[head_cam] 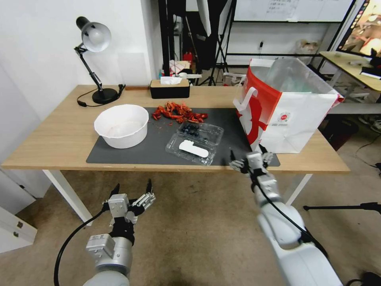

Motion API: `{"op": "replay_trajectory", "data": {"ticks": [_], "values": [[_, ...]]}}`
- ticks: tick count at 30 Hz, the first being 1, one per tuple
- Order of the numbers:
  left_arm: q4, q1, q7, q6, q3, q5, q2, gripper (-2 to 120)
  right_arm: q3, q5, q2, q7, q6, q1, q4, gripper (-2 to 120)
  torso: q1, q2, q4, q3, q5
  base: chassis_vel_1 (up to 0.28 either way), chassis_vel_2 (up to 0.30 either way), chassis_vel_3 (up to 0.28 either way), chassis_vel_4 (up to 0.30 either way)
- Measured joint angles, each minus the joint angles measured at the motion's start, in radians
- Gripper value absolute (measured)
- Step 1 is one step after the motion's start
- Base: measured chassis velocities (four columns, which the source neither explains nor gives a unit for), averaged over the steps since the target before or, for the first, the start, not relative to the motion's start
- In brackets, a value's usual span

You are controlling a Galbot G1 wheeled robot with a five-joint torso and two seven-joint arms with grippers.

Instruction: Close the takeout container lid, then place the container into the takeout bag.

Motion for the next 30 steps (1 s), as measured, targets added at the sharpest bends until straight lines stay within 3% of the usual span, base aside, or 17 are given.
{"op": "replay_trajectory", "data": {"ticks": [6, 30], "values": [[0.010, -0.001, -0.005, -0.002, -0.001, 0.001, -0.008, 100, -0.034, -0.013, 0.015, 0.028, -0.105, 0.035, -0.016, 100, 0.000, 0.000, -0.0002, 0.000, 0.0000, 0.000, 0.000, 0.000, 0.000], [0.019, -0.005, -0.021, -0.016, -0.003, -0.002, -0.004, 100, -0.090, 0.012, 0.052, 0.035, -0.145, 0.060, -0.048, 100, 0.000, 0.000, -0.0002, 0.000, 0.0000, 0.000, 0.000, 0.000, 0.000]]}}
